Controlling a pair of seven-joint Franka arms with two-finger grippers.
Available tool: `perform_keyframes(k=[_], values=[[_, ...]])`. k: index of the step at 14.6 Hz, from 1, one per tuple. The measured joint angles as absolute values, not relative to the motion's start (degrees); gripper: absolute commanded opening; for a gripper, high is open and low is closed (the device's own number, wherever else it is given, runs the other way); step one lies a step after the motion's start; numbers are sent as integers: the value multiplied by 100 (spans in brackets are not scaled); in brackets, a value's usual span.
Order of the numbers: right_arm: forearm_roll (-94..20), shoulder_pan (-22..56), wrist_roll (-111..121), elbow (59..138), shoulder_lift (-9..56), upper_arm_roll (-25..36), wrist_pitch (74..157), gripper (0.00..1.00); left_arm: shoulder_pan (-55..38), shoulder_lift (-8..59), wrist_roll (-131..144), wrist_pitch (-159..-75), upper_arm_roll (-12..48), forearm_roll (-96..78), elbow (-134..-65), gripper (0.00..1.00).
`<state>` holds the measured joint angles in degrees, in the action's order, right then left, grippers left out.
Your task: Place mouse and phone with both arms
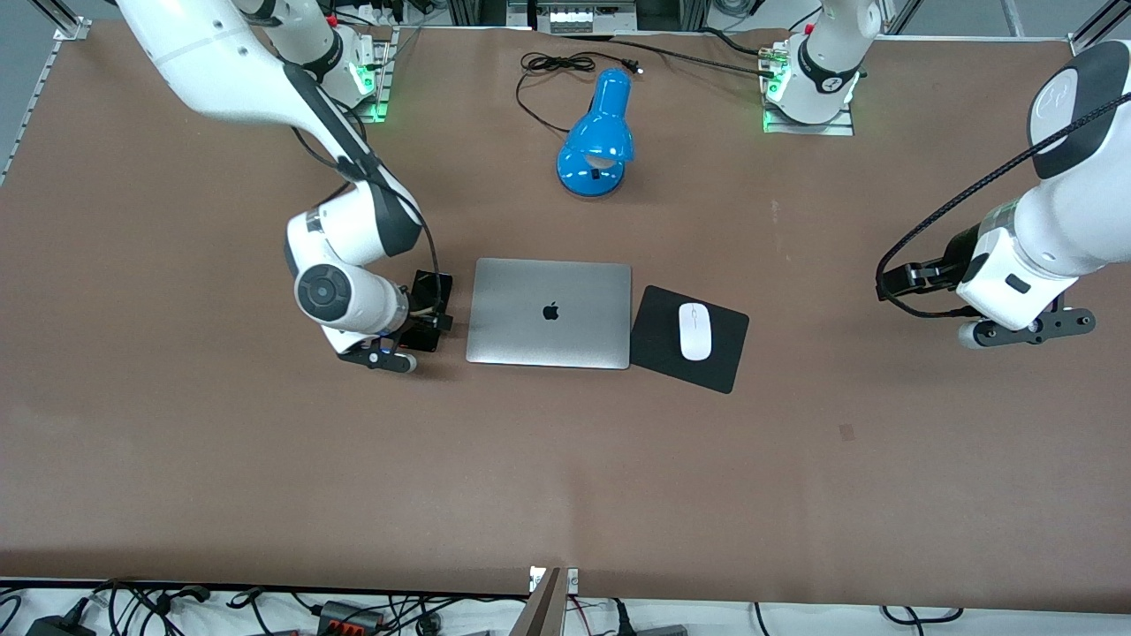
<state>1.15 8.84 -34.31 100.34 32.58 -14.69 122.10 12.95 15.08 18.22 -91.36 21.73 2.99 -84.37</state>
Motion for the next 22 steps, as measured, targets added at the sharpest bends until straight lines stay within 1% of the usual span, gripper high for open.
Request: perform_keyframes(k=[4, 6, 9, 12, 16, 17, 19, 20, 22], values=[[215, 811, -3170, 8786, 2978, -1400, 10701, 100, 1311, 1488, 1827, -9182, 2170, 303, -8397, 100], [384, 700, -2886, 8221, 2927, -1375, 10231, 100, 1317, 1487, 1837, -9223, 2167, 303, -8367, 100], [576, 444, -2345, 7627, 2827, -1358, 9673, 100, 1310, 1444, 1846, -9209, 2179, 303, -8277, 100], [584, 109, -1865, 7324, 2608, -1341, 9426, 100, 1298, 1275, 1856, -9109, 2311, 303, -8260, 100], [585, -181, -1471, 7274, 2286, -1311, 9375, 100, 1276, 1139, 1891, -8879, 2456, 303, -8262, 100], [585, -210, -1322, 7269, 2201, -1209, 9372, 100, 1285, 1125, 1891, -8860, 2455, 304, -8266, 100], [583, -135, -708, 7266, 2003, -708, 9365, 100, 1290, 1056, 1891, -8862, 2455, 304, -8331, 100], [581, -78, -381, 7266, 1921, -428, 9364, 100, 1286, 971, 1890, -8905, 2455, 304, -8447, 100], [450, -57, 100, 7265, 1814, -67, 9355, 100, 1226, 734, 1888, -9071, 2427, 304, -8778, 100]])
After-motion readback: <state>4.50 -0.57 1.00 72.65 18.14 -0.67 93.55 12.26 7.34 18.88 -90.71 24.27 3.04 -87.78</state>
